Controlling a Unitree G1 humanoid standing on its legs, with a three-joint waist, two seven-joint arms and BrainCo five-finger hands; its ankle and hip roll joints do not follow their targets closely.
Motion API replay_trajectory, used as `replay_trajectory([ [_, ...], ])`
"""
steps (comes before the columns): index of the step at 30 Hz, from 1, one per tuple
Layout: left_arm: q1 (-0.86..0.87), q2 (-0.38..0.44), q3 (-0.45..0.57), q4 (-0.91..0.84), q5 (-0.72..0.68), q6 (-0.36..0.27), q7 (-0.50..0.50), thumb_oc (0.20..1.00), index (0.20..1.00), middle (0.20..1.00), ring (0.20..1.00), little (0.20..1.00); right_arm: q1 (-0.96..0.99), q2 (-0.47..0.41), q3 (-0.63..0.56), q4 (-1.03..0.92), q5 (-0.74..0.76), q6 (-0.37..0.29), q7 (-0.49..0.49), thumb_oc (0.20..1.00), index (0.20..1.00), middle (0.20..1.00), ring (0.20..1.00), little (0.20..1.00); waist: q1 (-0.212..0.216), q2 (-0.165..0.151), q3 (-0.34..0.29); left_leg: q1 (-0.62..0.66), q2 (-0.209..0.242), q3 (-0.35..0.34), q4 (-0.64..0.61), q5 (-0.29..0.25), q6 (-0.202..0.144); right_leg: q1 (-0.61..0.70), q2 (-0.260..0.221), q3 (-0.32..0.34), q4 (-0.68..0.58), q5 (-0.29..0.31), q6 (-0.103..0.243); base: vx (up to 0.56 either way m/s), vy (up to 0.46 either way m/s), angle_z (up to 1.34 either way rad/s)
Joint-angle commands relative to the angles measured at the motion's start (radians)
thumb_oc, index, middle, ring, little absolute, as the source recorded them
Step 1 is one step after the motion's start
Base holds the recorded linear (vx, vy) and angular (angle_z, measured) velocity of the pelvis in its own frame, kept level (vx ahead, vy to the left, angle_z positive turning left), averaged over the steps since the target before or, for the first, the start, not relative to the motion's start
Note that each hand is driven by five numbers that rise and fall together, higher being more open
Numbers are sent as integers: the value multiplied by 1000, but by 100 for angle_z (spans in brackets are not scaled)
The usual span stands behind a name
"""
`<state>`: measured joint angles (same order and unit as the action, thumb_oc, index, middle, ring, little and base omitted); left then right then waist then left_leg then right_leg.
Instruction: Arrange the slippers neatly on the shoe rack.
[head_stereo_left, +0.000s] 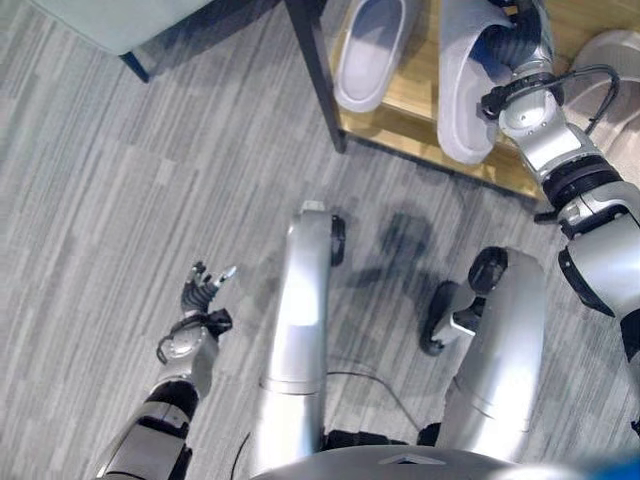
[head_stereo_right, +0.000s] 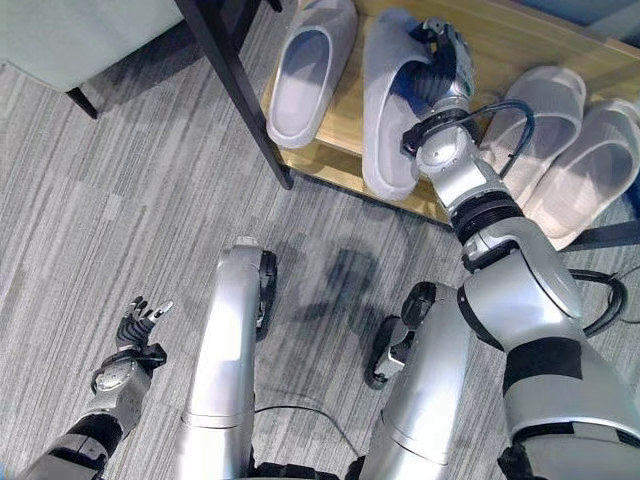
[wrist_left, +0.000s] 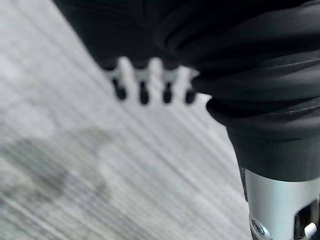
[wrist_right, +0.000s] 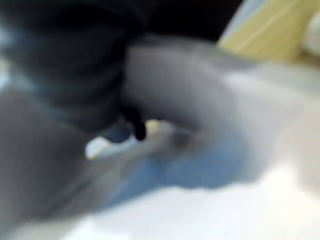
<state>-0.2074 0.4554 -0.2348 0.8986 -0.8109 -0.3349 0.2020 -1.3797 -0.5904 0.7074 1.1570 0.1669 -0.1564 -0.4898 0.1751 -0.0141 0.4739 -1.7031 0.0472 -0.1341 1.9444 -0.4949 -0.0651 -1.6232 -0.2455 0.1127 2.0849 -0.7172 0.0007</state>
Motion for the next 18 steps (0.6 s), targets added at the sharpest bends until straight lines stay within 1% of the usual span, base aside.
replay_trajectory([
  [1, 26, 54, -34, -47, 45, -40, 5, 1000, 1000, 1000, 1000, 1000, -156, -55, 20, -34, 32, -33, -37, 200, 200, 200, 200, 200, 30, 19, 46, 133, -2, -85, -31, -196, 68, 53, -7, 117, -93, 37, -77, 59, 88, 5],
  [5, 55, 61, -51, -56, 56, -39, -1, 1000, 1000, 1000, 1000, 1000, -176, -57, 54, -5, 24, -36, -40, 200, 200, 200, 200, 200, 40, 22, 46, 133, 3, -79, -42, -200, 66, 53, -17, 111, -111, 44, -75, 30, 67, 0],
  [7, 64, 69, -55, -50, 53, -41, -6, 1000, 1000, 1000, 1000, 1000, -191, -54, 71, 4, 33, -37, -37, 200, 200, 200, 200, 200, 48, 19, 46, 133, 3, -73, -48, -205, 66, 53, -21, 114, -122, 53, -68, 43, 93, -1],
  [13, 79, 64, -71, -28, 55, -43, -13, 1000, 1000, 1000, 1000, 1000, -213, -30, 76, 21, 44, -42, -42, 200, 200, 200, 200, 200, 54, 15, 46, 133, 5, -51, -51, -215, 66, 53, -29, 123, -128, 53, -67, 25, 62, 0],
  [18, 86, 69, -85, -13, 64, -44, -19, 1000, 1000, 1000, 1000, 1000, -227, -24, 88, 30, 53, -42, -42, 200, 200, 200, 200, 200, 61, -2, 46, 133, 5, -41, -64, -219, 63, 53, -37, 131, -135, 63, -64, 20, 42, 1],
])
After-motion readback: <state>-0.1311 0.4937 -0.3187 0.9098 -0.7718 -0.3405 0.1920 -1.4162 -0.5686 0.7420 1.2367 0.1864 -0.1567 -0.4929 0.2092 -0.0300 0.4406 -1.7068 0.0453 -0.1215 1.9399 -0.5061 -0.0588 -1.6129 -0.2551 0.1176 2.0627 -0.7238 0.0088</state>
